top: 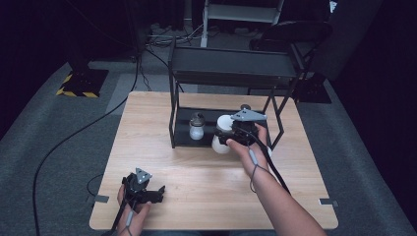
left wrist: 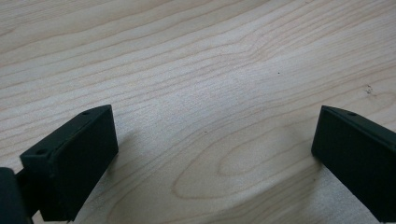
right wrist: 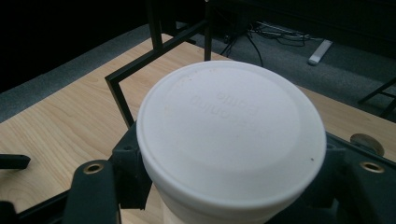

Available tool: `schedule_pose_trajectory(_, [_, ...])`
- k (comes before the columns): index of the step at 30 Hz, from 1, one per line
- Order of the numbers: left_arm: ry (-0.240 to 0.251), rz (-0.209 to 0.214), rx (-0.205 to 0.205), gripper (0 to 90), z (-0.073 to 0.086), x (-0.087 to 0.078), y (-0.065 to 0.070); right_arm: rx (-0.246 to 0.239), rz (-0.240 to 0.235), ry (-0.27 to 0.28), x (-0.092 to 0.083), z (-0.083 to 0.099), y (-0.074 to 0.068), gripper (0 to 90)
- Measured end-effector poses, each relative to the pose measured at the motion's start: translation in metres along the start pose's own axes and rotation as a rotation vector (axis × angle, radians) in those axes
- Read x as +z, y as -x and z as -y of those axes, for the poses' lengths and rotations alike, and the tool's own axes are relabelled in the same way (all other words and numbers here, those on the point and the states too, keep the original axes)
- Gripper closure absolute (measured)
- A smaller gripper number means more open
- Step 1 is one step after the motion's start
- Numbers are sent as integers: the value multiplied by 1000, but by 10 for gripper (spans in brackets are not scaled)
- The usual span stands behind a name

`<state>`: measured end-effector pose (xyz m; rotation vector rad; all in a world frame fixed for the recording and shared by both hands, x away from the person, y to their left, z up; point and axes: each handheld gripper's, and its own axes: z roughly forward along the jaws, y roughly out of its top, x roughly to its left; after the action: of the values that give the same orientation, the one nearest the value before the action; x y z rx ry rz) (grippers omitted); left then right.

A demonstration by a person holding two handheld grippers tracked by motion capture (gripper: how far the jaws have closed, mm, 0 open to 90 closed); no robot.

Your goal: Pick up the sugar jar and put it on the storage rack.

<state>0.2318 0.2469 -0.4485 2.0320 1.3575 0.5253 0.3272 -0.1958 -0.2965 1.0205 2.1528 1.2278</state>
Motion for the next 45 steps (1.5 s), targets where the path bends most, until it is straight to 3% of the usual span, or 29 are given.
schedule_pose_trajectory(16, [0, 0, 0, 4, 0, 0, 0, -1, 21, 2, 14, -11, 10, 342])
schedule_pose_trajectory(21, [0, 0, -1, 4, 0, 0, 0, 16, 18, 8, 19, -11, 15, 342])
schedule_pose_trajectory(33, [-1, 0, 0, 4, 0, 0, 0, 1, 46, -3, 35, -11, 23, 341])
schedule_pose_trajectory(45, [-1, 0, 1, 4, 0, 0, 0, 35, 47, -14, 48, -11, 31, 341])
